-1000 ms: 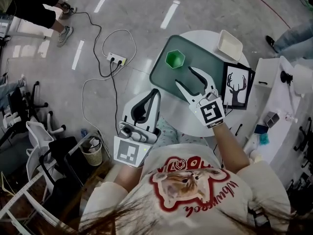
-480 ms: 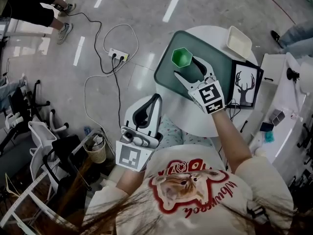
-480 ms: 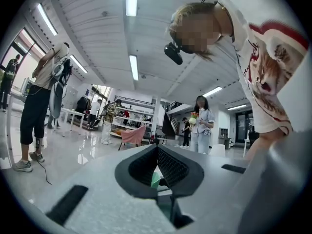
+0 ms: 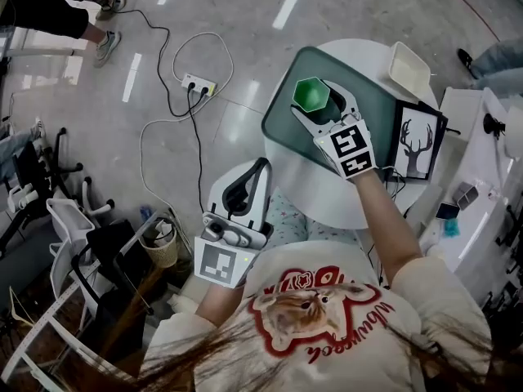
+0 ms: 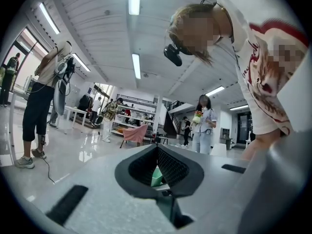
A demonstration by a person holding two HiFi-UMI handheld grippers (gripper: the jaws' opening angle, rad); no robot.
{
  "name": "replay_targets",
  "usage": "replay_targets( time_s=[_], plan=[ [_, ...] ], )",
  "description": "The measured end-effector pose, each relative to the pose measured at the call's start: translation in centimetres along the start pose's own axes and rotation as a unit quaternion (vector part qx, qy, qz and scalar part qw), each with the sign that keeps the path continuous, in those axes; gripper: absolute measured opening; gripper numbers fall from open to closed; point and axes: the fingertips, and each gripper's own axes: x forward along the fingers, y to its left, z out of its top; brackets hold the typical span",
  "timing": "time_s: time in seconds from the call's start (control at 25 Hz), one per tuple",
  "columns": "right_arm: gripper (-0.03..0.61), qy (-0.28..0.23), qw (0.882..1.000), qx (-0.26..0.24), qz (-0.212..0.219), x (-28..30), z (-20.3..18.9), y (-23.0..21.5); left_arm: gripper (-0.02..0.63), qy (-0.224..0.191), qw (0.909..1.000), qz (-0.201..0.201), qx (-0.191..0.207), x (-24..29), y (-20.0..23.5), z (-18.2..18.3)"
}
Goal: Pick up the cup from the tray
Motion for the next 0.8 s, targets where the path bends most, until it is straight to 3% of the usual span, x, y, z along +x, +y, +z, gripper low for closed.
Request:
replay_targets(
  time_s=[0.32,0.56,0.8],
  plan=[
    [0.308,0.008,1.000,-0.026,-0.001,0.8,0.1,0.5,0.014,0.006,0.9996,0.016,-0.024,-0.7,0.9,-1.0],
    [0.307,0.017,0.999,-0.031,-0.038,1.1,0.1,-0.1,0.014,0.007,0.9993,0.015,-0.033,-0.5,0.6,-1.4],
    [0.306,-0.007,0.998,-0.039,-0.047,0.8,0.9,-0.1,0.014,0.010,0.9994,0.014,-0.030,-0.7,0.5,-1.3]
  ],
)
